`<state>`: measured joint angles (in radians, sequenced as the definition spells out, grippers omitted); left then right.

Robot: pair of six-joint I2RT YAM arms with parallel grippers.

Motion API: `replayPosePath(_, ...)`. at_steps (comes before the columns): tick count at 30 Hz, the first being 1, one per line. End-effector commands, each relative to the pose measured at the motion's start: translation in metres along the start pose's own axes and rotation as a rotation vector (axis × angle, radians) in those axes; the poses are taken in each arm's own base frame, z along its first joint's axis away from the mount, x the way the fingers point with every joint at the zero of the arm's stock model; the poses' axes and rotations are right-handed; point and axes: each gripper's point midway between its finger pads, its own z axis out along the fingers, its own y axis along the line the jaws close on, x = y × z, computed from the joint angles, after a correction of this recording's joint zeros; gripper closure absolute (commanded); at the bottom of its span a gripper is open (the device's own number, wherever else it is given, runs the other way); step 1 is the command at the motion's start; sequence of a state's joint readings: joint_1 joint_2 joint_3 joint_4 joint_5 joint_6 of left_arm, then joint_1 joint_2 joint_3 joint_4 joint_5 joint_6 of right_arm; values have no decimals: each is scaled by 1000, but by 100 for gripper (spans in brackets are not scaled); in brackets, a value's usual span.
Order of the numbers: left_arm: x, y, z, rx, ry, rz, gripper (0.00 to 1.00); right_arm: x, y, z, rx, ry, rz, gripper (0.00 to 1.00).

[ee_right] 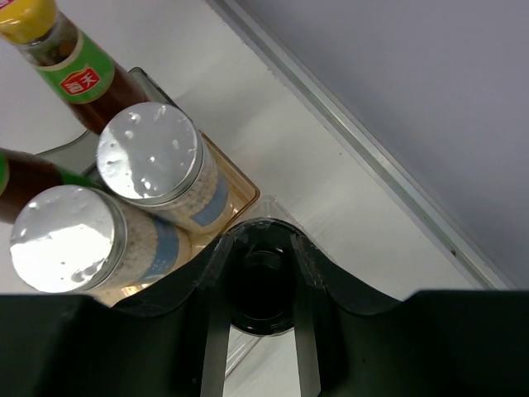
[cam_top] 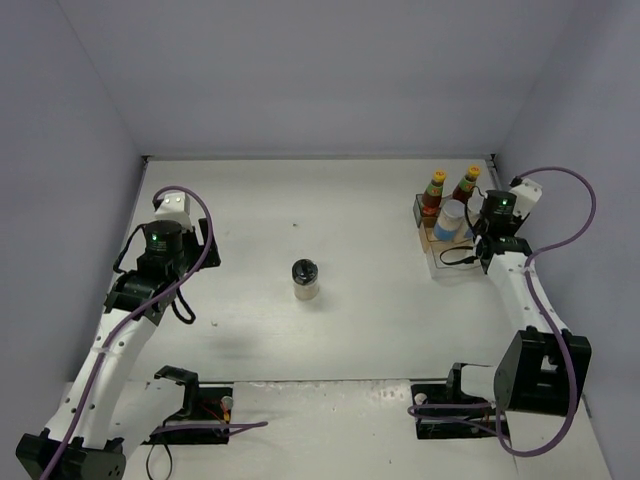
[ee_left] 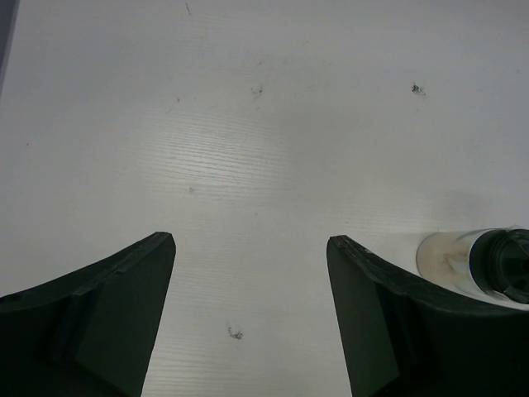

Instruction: Organize the condiment bottles

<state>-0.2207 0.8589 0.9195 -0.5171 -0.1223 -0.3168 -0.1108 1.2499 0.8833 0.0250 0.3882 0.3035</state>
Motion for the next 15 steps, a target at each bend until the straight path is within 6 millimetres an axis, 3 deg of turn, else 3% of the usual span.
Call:
replayPosePath(1,-27,-7,-3,27,-90,-23,26,-39,-2,7,26,-147,105,100)
replayPosePath(15,-26,-8,-2,27,-84,-22,26,2,0,38,38,-79,101,100)
